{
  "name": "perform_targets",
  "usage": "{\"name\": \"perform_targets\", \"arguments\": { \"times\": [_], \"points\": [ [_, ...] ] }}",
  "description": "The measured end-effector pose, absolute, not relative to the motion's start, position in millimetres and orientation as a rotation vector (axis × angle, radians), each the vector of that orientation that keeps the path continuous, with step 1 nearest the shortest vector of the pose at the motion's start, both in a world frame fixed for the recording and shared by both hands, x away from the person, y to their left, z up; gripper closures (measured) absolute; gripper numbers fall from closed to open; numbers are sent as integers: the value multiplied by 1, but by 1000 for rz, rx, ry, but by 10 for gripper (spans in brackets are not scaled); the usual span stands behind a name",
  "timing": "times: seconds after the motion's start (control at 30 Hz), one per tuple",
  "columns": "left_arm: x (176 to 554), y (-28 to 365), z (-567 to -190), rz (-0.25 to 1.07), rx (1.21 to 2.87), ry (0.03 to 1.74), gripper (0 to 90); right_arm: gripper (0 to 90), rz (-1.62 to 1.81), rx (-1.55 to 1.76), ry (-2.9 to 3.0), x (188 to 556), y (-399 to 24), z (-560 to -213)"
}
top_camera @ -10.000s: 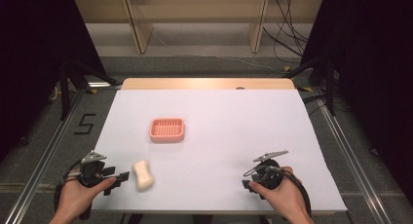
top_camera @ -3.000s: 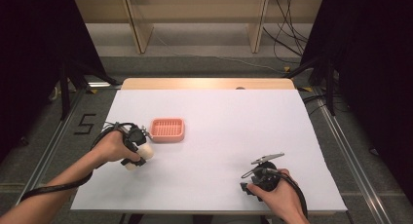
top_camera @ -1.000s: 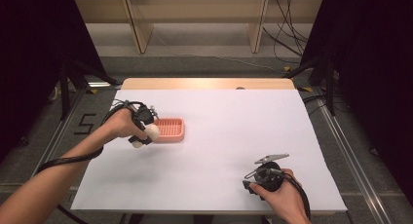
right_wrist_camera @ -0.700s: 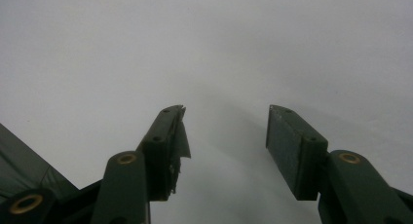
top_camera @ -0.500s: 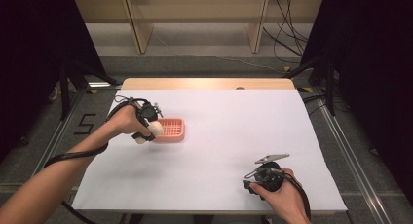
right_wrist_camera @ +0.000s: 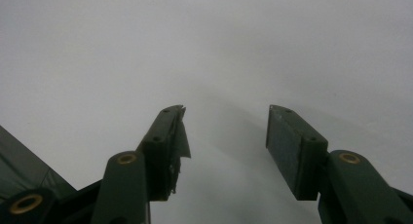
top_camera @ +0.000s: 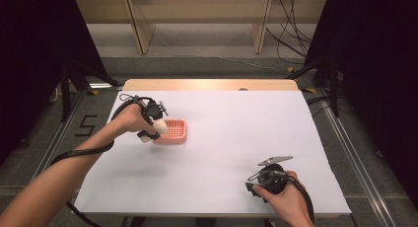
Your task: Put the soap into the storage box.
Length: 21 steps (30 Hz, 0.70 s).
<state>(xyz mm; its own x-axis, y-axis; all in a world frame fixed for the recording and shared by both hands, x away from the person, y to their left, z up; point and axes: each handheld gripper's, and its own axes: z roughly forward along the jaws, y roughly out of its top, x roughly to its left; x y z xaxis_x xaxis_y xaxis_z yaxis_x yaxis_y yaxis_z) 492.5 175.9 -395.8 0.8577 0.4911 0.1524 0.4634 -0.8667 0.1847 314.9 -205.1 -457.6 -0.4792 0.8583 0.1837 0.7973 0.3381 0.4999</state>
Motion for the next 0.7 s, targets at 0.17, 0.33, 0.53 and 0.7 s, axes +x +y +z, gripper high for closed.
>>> {"name": "perform_targets", "arguments": {
  "times": [0.17,0.33,0.53,0.7],
  "points": [
    [496,175,-396,290,2894,753,493,485,823,1532,2481,315,-205,-458],
    [498,173,-397,290,2893,754,492,485,826,1532,2483,315,-206,-458],
    [501,170,-396,294,2889,745,492,485,830,1530,2478,315,-206,-458],
    [503,168,-396,312,2892,739,493,485,821,1537,2463,316,-206,-460]
  ]
}}
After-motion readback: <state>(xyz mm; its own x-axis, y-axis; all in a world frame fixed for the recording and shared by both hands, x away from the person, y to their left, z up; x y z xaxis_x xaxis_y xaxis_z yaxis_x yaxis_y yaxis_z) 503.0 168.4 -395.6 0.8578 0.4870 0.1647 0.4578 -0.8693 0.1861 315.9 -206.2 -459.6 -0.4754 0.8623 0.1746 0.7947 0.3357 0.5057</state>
